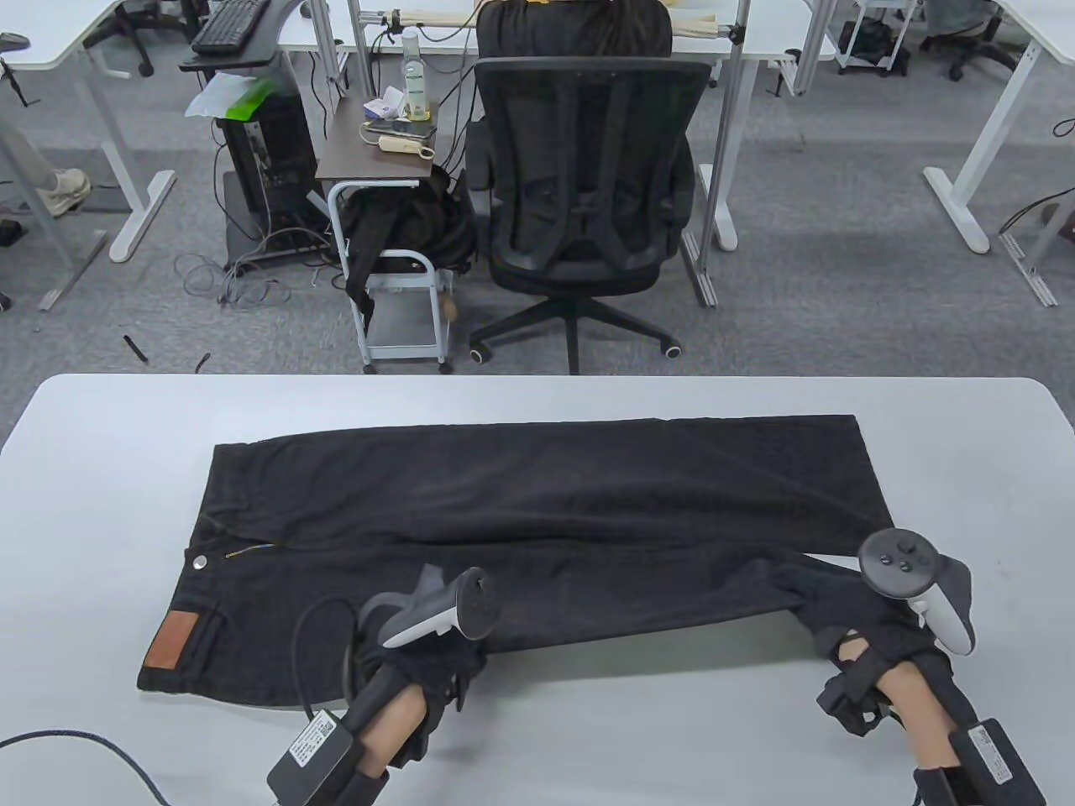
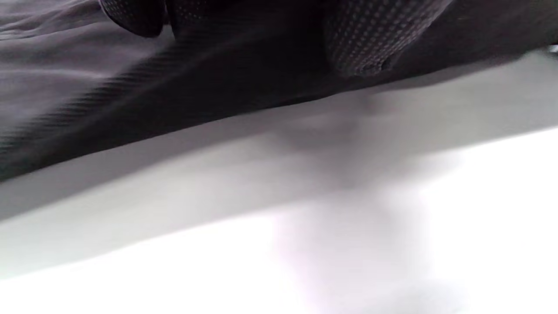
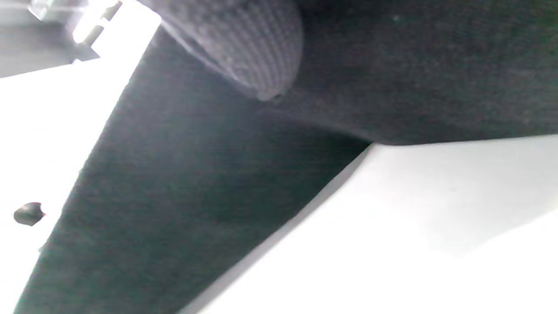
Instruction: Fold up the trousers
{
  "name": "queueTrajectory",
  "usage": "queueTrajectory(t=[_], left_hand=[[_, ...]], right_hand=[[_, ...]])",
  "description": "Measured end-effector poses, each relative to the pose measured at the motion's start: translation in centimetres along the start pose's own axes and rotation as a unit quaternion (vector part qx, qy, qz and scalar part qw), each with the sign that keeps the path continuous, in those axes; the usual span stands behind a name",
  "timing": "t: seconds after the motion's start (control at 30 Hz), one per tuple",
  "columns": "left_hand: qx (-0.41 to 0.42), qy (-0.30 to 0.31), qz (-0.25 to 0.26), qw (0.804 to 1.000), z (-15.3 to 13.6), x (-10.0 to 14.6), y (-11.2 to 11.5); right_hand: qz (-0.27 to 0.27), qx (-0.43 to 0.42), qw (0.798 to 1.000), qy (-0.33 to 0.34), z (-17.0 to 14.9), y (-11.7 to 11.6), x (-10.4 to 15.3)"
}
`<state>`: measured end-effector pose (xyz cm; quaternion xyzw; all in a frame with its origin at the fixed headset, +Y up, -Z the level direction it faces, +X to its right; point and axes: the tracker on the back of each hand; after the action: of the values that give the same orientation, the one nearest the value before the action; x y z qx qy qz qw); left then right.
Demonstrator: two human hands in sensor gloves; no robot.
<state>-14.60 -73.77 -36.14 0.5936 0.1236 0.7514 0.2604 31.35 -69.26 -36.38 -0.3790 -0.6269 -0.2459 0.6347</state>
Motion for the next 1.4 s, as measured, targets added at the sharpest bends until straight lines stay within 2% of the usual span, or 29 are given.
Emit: queueTrajectory(t=[0.17, 0.27, 0.4, 0.5, 0.67, 0.73, 0.8, 0.93, 1.0, 1.1, 1.2, 1.23, 1.3, 1.33, 1.4], left_hand=[[-0.024, -0.078, -0.058, 0.995, -3.4, 0.4, 1.2], [-0.046, -0.139, -0.096, 0.985, -6.1, 0.6, 2.3], [-0.050, -0.190, -0.138, 0.971, -8.6, 0.7, 4.1], [-0.088, -0.225, -0.136, 0.961, -9.9, 1.2, 4.5], [-0.070, -0.275, -0.169, 0.944, -13.5, 2.2, 5.1], [-0.058, -0.284, -0.168, 0.942, -14.8, 2.7, 4.7], [-0.045, -0.295, -0.152, 0.942, -16.1, 3.6, 3.4], [-0.002, -0.300, 0.010, 0.954, -18.8, 6.4, -1.3], [0.044, -0.295, 0.135, 0.945, -19.9, 8.1, -3.7], [0.063, -0.282, 0.231, 0.929, -20.6, 9.9, -6.3], [0.064, -0.275, 0.310, 0.908, -20.8, 10.9, -8.5], [0.065, -0.273, 0.336, 0.899, -20.8, 11.1, -9.3], [0.062, -0.269, 0.371, 0.887, -20.8, 11.1, -10.4], [0.061, -0.268, 0.384, 0.881, -20.8, 10.9, -10.9], [0.060, -0.265, 0.411, 0.870, -20.7, 10.5, -11.6]], right_hand=[[-0.004, -0.015, 1.000, 0.025, 1.4, 0.4, 0.0], [-0.009, -0.053, 0.998, 0.042, 1.9, 0.8, -0.4], [-0.012, -0.087, 0.995, 0.056, 2.7, 1.2, -1.1], [-0.011, -0.094, 0.994, 0.061, 3.2, 1.3, -1.4], [-0.005, -0.115, 0.991, 0.066, 3.6, 2.1, -2.0], [-0.002, -0.119, 0.991, 0.064, 3.7, 2.4, -2.3], [0.006, -0.120, 0.991, 0.059, 3.9, 2.9, -2.7], [0.017, -0.137, 0.990, 0.039, 3.8, 4.0, -3.7], [0.004, -0.155, 0.987, 0.038, 3.5, 4.7, -4.3], [0.011, -0.204, 0.979, 0.026, 2.9, 5.5, -5.1], [0.031, -0.243, 0.969, 0.013, 2.4, 6.3, -5.7], [0.062, -0.275, 0.959, 0.006, 2.2, 6.6, -6.0], [0.080, -0.318, 0.945, 0.001, 1.9, 6.8, -6.4], [0.078, -0.334, 0.939, -0.003, 1.8, 7.1, -6.6], [0.045, -0.330, 0.943, -0.016, 1.6, 7.4, -7.2]])
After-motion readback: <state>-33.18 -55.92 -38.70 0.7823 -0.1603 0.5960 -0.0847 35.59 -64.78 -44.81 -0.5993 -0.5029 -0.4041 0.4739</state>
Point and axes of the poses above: the tracker on the back of each hand, its own z axis roughly to the thumb side, its own x axis roughly from the fingertips to the wrist, y = z × x, and after that the axes turned 9 degrees about -x, right-handed
